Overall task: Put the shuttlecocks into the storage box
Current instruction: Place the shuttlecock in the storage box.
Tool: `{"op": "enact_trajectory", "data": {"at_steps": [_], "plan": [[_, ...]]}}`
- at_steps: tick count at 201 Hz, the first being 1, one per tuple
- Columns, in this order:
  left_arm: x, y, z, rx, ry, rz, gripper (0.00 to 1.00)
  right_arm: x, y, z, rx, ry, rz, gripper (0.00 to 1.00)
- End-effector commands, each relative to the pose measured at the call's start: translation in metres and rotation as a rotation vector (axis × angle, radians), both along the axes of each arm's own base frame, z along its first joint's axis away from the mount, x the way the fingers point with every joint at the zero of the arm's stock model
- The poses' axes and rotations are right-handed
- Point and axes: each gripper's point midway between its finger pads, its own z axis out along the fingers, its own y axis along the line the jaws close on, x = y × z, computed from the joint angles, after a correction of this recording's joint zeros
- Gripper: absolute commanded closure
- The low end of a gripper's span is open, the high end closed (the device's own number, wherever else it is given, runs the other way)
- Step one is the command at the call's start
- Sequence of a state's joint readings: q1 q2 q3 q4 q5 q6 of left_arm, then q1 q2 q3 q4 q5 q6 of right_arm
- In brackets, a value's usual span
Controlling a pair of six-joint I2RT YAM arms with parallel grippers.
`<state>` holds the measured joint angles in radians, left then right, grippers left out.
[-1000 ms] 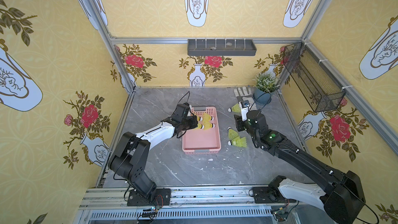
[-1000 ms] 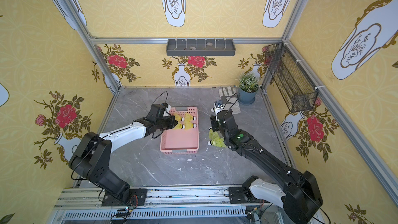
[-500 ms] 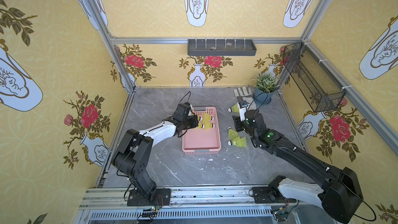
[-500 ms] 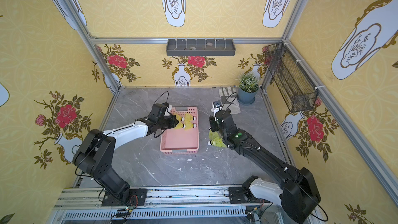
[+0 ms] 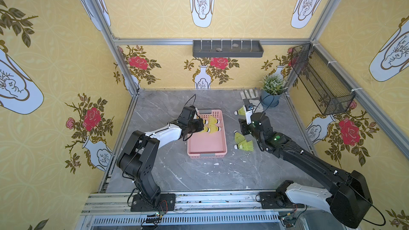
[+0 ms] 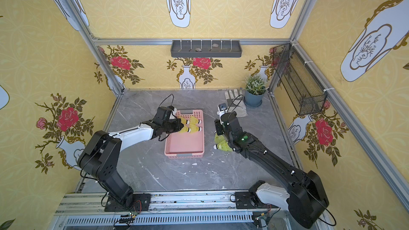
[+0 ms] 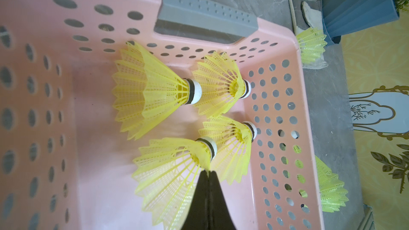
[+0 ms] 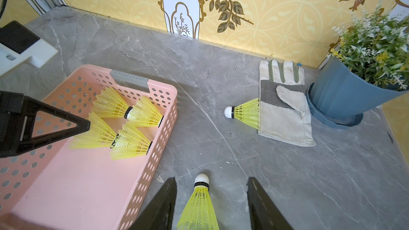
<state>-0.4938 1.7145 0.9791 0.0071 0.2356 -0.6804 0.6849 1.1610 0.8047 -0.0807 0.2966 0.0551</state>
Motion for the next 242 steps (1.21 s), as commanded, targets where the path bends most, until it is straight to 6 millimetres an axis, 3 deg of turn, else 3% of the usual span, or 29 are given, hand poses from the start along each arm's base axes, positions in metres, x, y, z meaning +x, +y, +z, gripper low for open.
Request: {"op": "enact_trajectory", "data": {"at_steps": [1, 28, 77, 165, 207, 242], "plan": [[0.004, 0.000, -0.001, 0.003, -0.016, 0.004, 1.00, 0.001, -0.002, 0.000, 0.000, 0.003, -0.013, 0.47], [0.004, 0.003, -0.003, 0.019, -0.012, 0.016, 1.00, 0.001, -0.002, 0.001, -0.002, 0.002, -0.017, 0.47], [0.004, 0.006, -0.007, 0.040, -0.005, 0.022, 0.77, 0.001, -0.003, 0.001, -0.006, 0.001, -0.018, 0.47], [0.007, 0.010, 0.001, 0.069, -0.019, 0.029, 0.55, 0.004, -0.009, -0.001, -0.007, 0.007, -0.060, 0.44], [0.004, 0.015, 0.018, 0.073, -0.054, 0.034, 0.43, 0.012, -0.019, -0.008, 0.059, 0.057, -0.124, 0.42], [-0.002, 0.022, 0.049, 0.087, -0.110, 0.026, 0.39, 0.020, -0.023, -0.018, 0.120, 0.112, -0.163, 0.43]]}}
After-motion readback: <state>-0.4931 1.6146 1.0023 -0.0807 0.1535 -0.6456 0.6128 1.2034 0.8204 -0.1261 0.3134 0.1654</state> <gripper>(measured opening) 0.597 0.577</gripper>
